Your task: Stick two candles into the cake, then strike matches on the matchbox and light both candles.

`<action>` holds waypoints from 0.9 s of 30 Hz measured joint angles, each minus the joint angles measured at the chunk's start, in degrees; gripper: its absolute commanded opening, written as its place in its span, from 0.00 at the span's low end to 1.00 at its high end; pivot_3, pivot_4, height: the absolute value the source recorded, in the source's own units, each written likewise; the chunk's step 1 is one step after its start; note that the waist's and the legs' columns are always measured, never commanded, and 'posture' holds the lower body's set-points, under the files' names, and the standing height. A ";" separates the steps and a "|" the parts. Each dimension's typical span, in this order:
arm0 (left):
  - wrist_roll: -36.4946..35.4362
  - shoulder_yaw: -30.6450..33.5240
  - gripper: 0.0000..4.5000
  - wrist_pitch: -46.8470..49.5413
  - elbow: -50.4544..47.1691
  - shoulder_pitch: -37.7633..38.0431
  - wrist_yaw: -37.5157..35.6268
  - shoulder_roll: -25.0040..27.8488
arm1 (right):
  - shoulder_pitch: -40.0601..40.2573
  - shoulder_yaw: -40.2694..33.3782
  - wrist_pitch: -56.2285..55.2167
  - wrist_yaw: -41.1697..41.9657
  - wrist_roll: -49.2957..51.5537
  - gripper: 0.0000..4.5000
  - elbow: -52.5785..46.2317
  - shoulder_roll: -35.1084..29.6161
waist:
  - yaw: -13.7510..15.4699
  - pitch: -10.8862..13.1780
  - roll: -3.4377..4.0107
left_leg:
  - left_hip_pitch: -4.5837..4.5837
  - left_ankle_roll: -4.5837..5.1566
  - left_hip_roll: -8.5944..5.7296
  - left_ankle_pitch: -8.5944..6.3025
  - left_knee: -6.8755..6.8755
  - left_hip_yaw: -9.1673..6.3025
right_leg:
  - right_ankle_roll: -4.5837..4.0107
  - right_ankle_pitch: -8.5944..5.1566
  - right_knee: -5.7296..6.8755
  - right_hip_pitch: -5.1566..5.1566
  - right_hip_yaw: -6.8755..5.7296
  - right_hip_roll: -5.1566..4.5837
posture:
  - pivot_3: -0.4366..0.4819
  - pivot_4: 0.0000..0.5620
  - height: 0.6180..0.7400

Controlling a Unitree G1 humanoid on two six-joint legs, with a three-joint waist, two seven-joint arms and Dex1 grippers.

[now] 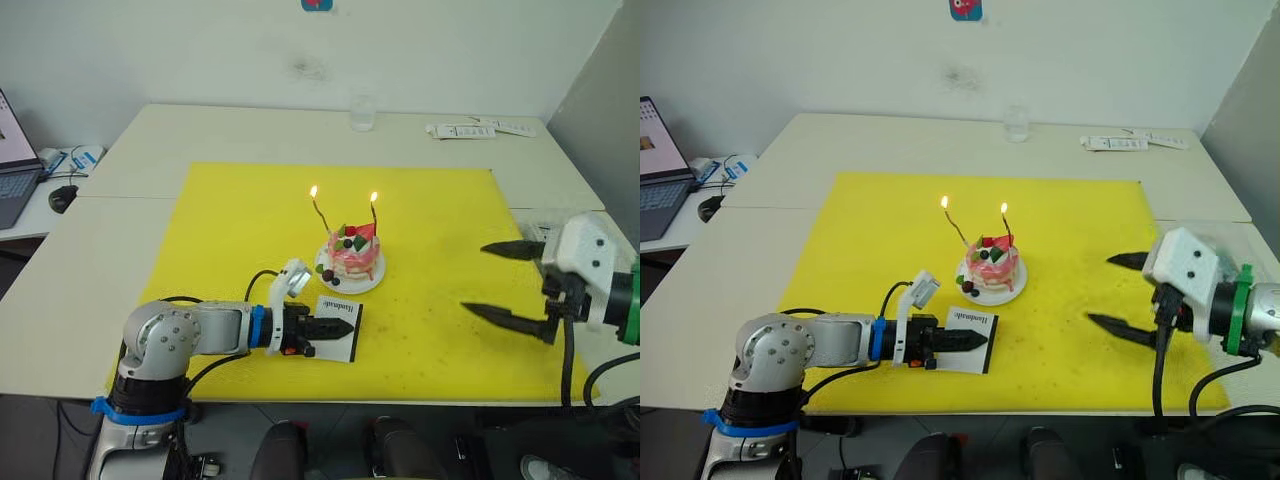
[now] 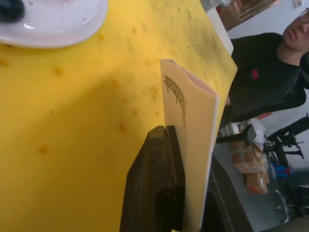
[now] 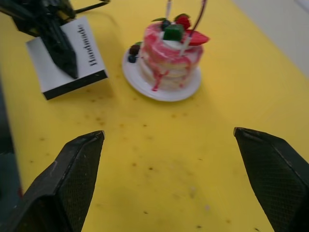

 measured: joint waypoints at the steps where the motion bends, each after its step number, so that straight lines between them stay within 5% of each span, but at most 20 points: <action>1: 0.01 0.00 0.00 0.98 0.23 -0.45 0.54 -0.05 | -0.88 1.51 0.61 -0.15 1.18 1.00 -0.57 0.02 | -0.01 0.00 0.00 | 0.00 0.00 0.00 0.00 0.00 -0.01 | 0.00 0.00 0.00 -0.01 0.00 0.00 | 0.48 0.27 1.00; 16: 0.98 -2.02 0.99 2.44 -3.55 -2.28 -0.88 4.26 | -3.32 10.28 1.46 -5.16 3.23 1.00 -2.81 1.02 | 0.06 0.02 -0.03 | -0.03 0.00 0.03 0.00 -0.03 -0.03 | -0.01 0.00 -0.01 -0.05 -0.02 0.00 | 0.48 0.27 1.00; 27: 0.05 1.42 0.99 2.24 -9.00 -0.35 -6.32 16.98 | -2.71 11.77 -1.28 -4.96 1.21 1.00 -2.22 0.86 | 0.01 0.05 -0.09 | -0.02 -0.01 0.05 0.00 -0.06 0.01 | -0.01 -0.01 -0.05 -0.08 0.01 -0.03 | 0.48 0.27 1.00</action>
